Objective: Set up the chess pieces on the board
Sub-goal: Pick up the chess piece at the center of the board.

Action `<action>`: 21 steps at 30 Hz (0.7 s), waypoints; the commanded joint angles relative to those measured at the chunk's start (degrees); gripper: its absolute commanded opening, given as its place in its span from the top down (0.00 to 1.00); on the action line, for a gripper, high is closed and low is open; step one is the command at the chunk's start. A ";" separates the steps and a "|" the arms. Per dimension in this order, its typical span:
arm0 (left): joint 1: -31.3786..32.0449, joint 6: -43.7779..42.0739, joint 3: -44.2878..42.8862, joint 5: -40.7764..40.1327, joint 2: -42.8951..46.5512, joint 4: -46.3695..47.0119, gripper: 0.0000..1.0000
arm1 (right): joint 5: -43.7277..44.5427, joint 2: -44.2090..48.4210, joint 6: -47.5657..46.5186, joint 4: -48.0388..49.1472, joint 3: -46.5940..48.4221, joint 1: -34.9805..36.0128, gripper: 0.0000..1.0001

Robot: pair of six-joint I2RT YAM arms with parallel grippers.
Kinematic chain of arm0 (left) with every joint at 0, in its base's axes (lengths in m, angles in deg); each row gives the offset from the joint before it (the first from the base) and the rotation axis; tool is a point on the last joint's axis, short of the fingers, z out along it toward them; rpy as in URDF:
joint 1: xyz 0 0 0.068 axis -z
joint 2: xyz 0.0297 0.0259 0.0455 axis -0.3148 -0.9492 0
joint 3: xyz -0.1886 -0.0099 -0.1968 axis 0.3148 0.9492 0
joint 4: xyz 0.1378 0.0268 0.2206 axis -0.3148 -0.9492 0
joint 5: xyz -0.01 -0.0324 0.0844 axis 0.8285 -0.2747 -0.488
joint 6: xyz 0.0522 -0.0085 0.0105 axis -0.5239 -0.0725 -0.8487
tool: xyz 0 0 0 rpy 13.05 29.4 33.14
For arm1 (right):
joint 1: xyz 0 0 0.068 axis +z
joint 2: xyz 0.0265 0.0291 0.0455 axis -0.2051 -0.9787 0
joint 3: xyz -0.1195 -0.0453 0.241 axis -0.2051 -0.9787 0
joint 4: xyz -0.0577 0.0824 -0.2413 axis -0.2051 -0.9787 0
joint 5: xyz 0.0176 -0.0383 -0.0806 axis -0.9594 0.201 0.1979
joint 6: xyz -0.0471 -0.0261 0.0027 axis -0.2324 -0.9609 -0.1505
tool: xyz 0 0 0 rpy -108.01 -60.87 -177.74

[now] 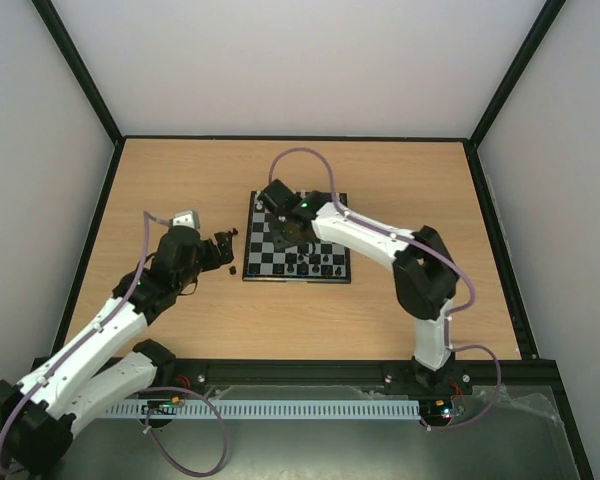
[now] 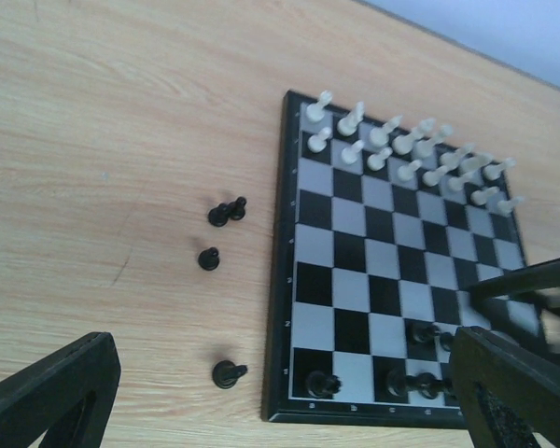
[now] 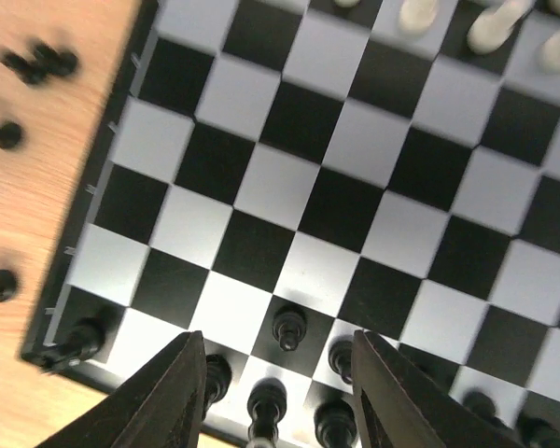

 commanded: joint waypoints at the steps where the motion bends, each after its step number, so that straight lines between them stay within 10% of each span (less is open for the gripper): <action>1: -0.88 0.63 -0.30 -1.44 -5.09 1.19 0.00 | 1.36 9.20 -0.84 -0.39 -1.34 -1.42 0.55; 21: -6.39 -5.63 -19.80 10.54 -44.78 -5.34 0.49 | -8.63 24.58 -3.78 8.93 -21.78 -8.37 0.55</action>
